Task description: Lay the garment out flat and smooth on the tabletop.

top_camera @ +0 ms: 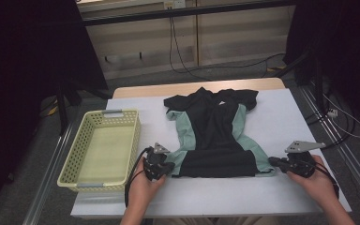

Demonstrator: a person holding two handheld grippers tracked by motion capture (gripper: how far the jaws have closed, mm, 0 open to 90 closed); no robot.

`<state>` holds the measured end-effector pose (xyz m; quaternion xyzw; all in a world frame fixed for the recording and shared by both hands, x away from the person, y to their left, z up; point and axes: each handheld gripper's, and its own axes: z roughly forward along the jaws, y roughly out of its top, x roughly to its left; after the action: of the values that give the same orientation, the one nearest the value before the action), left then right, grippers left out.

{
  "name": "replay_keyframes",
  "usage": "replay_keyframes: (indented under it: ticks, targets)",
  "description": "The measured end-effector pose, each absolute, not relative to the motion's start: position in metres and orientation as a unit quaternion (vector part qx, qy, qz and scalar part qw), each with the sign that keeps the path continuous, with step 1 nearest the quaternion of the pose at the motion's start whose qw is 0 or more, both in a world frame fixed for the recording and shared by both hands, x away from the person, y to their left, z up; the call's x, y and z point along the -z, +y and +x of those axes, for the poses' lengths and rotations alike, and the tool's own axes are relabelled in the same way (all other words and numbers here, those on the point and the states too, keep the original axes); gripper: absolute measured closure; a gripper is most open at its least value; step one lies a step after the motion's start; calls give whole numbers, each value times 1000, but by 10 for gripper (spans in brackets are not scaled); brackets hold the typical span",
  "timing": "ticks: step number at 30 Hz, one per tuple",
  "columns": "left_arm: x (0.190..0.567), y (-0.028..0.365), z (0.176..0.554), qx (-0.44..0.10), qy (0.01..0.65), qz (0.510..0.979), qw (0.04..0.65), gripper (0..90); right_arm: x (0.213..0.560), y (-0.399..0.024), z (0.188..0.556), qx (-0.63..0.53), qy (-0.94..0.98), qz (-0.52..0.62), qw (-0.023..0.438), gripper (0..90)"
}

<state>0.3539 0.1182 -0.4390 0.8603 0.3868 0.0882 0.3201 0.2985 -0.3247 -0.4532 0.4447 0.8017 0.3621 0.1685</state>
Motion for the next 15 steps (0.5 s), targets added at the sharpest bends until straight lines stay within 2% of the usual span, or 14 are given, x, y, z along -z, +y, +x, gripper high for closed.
replay_keyframes:
  ticks: [7,10,12,15]
  targets:
    - [428,130,355,-116,396,849,329,896,447,-319,297,-384,791,440,184,693]
    - [426,132,355,-109,404,835,358,720,443,-315,296,-396,790,422,204,537]
    - [425,132,355,-106,402,831,368,597,441,-309,296,-401,792,410,207,482]
    - [424,131,356,-107,400,830,373,490,442,-299,295,-413,794,398,201,375]
